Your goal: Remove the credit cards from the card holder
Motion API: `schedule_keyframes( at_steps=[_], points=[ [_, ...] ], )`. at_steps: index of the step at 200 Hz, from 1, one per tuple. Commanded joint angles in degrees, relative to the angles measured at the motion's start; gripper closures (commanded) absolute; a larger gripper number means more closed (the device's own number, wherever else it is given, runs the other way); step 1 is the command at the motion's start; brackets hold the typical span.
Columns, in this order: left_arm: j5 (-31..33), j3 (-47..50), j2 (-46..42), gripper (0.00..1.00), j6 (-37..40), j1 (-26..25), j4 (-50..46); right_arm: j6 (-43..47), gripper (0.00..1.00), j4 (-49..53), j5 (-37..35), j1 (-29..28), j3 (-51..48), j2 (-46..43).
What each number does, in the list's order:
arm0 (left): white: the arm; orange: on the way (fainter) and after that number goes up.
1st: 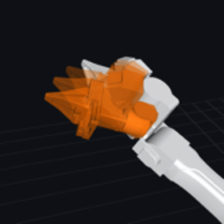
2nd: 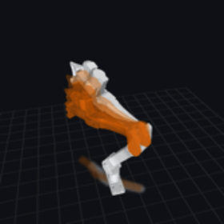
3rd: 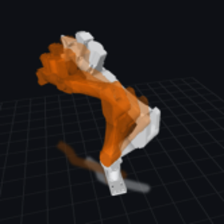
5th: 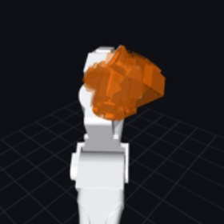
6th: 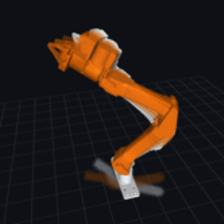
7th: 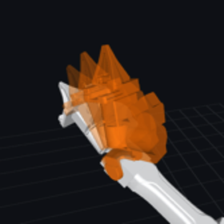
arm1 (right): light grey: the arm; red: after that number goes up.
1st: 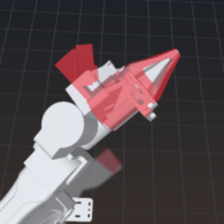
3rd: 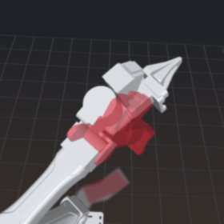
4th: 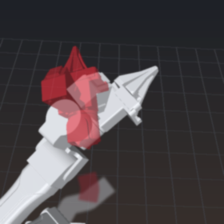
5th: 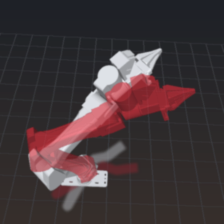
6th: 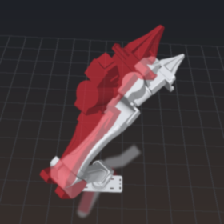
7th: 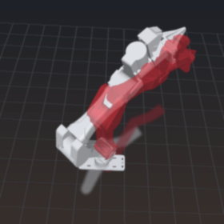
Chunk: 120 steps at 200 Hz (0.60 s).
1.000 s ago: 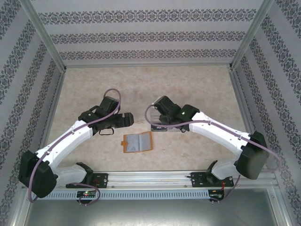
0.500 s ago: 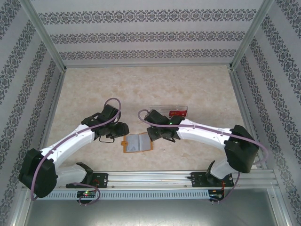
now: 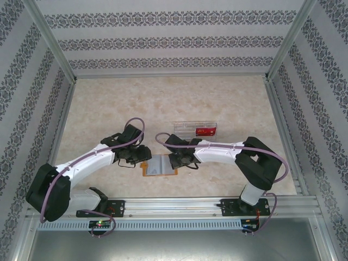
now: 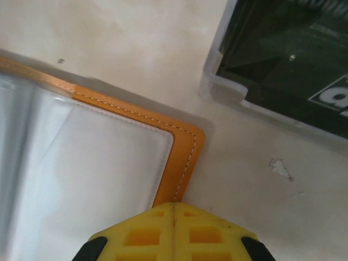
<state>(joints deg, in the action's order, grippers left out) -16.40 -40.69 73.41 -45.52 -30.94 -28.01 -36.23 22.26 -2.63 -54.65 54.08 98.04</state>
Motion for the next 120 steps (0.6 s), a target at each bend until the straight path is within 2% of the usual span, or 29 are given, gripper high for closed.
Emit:
schedule_keyframes(
  at_steps=[1,120],
  points=[
    [-0.78,0.74,1.71,0.65,0.06,-0.79,2.2,-1.95,0.98,-1.52,0.96,-0.72,-0.74,1.62],
    [-2.15,2.34,8.41,0.66,0.75,-1.76,5.42,-1.92,0.97,-1.11,0.79,-1.07,-0.11,2.07]
  ],
)
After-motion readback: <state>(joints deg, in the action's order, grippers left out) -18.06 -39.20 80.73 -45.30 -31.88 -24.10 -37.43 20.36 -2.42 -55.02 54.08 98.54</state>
